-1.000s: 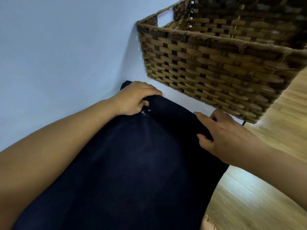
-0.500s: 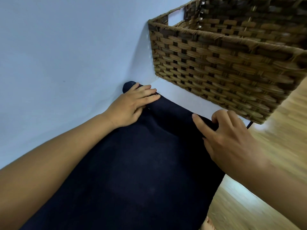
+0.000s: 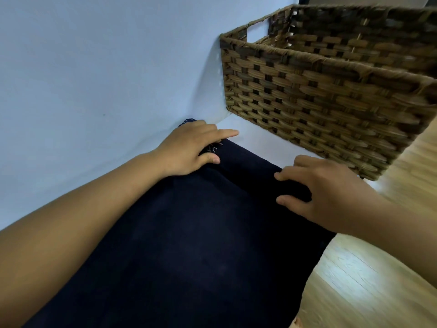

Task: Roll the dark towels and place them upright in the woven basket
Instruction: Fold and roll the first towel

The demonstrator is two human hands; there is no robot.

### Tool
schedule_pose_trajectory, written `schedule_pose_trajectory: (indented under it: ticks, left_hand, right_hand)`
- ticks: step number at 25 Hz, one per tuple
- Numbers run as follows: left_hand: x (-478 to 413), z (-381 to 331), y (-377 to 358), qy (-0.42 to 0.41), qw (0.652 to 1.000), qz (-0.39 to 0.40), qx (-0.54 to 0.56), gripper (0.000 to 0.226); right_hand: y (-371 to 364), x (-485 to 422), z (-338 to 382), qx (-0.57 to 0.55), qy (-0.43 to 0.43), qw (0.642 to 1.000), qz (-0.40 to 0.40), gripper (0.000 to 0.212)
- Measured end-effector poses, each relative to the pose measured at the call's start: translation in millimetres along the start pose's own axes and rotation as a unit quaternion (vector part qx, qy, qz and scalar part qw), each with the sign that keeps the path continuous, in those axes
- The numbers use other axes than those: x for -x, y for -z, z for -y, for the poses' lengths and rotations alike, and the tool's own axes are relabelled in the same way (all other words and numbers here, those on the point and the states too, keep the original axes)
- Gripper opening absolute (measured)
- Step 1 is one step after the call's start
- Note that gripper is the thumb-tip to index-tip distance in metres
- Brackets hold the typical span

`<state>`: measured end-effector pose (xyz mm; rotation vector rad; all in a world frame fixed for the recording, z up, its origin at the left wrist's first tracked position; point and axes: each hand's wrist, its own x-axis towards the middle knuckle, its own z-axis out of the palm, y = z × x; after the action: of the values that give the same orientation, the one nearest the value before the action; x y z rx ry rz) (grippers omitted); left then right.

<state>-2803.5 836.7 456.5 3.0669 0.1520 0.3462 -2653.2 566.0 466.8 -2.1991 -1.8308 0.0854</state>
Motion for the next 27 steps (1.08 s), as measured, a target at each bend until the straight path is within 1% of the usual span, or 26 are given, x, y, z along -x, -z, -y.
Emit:
schedule_pose_trajectory:
  ticks: [2,4,5,7,9,10,12,14,16,18,20,22,25,27]
  left_hand:
    - [-21,2,11,-0.002,0.995,0.094,-0.012,0.071]
    - [-38,2,17,-0.007,0.984,0.176,-0.022,0.064]
    - [-45,1,16,-0.008,0.979,0.205,-0.01,0.059]
    - [-53,-1,9,-0.014,0.97,0.241,0.025,0.055]
    - [-56,0,0,-0.014,0.967,0.252,0.037,0.055]
    - [-57,2,-4,-0.008,0.968,0.246,0.042,0.054]
    - [-54,6,-9,-0.007,0.978,0.201,0.05,0.052]
    - [-44,4,-16,-0.019,0.992,0.117,0.054,0.049]
    - [-28,0,-24,-0.031,0.998,0.033,0.053,0.049]
    - [-12,-1,-29,-0.039,0.998,-0.018,0.053,0.051]
    - [0,-1,-29,-0.043,0.998,-0.024,0.042,0.055]
    - [10,0,-27,-0.042,0.998,-0.004,0.037,0.058]
    - [28,-1,-23,-0.036,0.998,0.017,0.052,0.058]
    - [44,-4,-21,-0.024,0.998,0.011,0.06,0.056]
  right_hand:
    - [-1,-5,-7,-0.085,-0.061,0.994,0.033,0.036]
    - [-7,-6,-10,-0.105,-0.115,0.985,0.069,0.044]
    - [-9,-7,-10,-0.106,-0.137,0.981,0.088,0.05]
    - [-11,-8,-11,-0.091,-0.168,0.973,0.129,0.059]
    - [-13,-10,-10,-0.048,-0.158,0.975,0.146,0.055]
    - [-13,-10,-8,-0.021,-0.146,0.978,0.145,0.051]
    - [-15,-10,-3,0.038,-0.125,0.984,0.124,0.044]
    - [-20,-6,5,0.123,-0.101,0.984,0.084,0.043]
    - [-26,0,13,0.183,-0.087,0.979,0.03,0.046]
    - [-32,6,23,0.219,-0.08,0.972,-0.03,0.047]
    - [-37,11,28,0.252,-0.074,0.964,-0.046,0.049]
    - [-37,13,35,0.265,-0.082,0.96,-0.045,0.054]
    - [-41,20,48,0.228,-0.107,0.968,-0.015,0.08]
    - [-45,27,61,0.202,-0.091,0.975,0.001,0.086]
